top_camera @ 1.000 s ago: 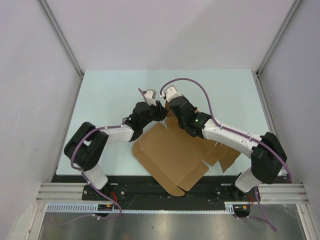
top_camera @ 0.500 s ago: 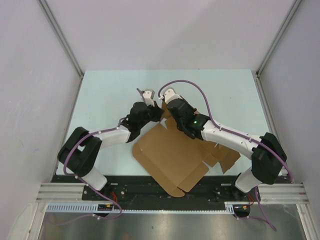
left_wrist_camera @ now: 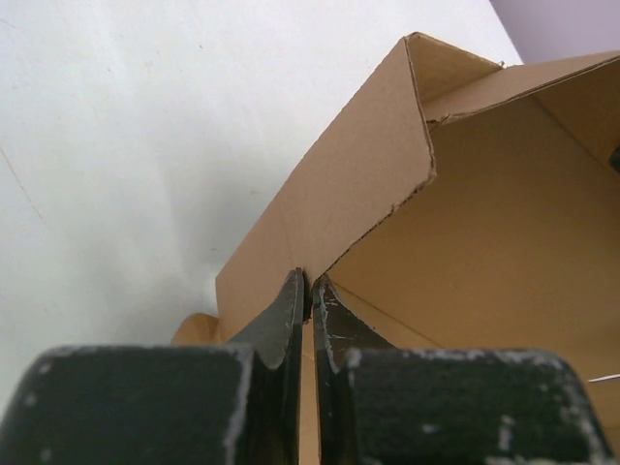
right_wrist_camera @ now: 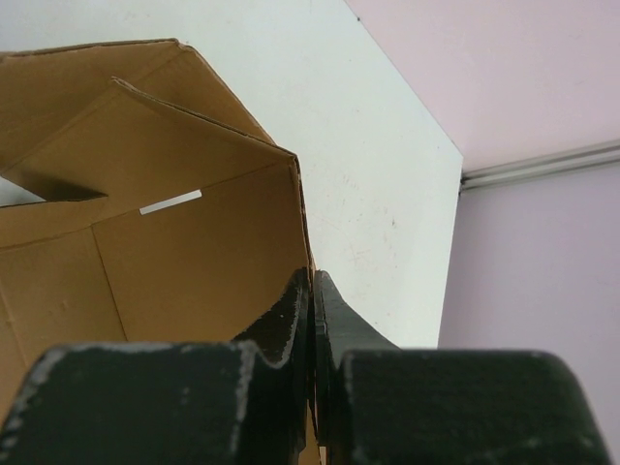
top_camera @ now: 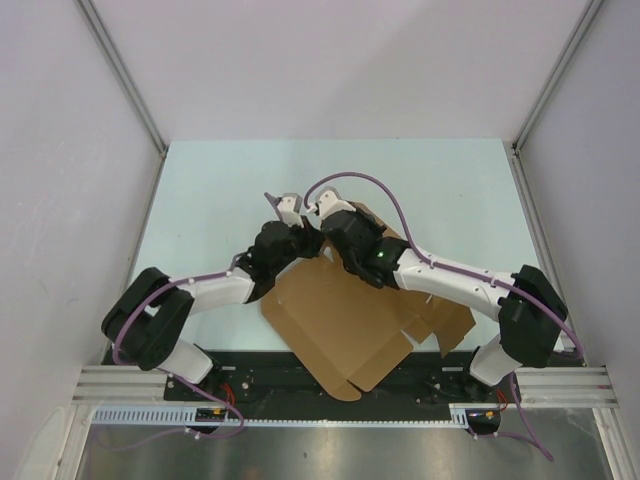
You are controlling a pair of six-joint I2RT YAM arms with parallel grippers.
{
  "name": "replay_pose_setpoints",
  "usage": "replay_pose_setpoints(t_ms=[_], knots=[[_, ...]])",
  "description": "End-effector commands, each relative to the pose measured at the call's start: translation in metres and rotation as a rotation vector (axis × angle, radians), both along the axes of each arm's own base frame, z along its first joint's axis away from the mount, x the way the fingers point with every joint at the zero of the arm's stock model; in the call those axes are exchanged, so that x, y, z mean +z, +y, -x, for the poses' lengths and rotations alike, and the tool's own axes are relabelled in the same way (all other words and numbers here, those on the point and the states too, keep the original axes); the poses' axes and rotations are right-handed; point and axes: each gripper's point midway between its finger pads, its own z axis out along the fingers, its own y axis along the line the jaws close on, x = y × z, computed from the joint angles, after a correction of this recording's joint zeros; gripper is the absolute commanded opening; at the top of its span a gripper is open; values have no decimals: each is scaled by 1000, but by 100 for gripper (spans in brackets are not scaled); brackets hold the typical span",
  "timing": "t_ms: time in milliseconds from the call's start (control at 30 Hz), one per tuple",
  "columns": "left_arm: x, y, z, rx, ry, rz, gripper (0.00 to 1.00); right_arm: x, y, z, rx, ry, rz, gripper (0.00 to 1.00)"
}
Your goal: Fold the paper box
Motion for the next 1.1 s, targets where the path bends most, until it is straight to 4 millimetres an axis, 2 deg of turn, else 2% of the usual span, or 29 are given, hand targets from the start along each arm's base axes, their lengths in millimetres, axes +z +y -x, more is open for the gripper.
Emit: replay_pose_setpoints(t_ms=[0, 167, 333, 500, 867, 1067], knots=[[20, -22, 19, -41, 13, 149, 5, -6, 8, 6, 6, -1, 0, 0], [5, -25, 32, -19, 46, 176, 5, -9, 12, 14, 14, 4, 27, 0], [-9, -19, 45, 14, 78, 261, 5, -17, 18, 27, 37, 26, 66, 0], [-15, -12, 52, 48, 89, 321, 5, -24, 22, 36, 60, 35, 131, 0], [-5, -17, 45, 44, 63, 320, 6, -40, 33, 56, 107, 39, 285, 0], [-8, -17, 41, 50, 50, 292, 6, -59, 35, 63, 126, 64, 366, 0]])
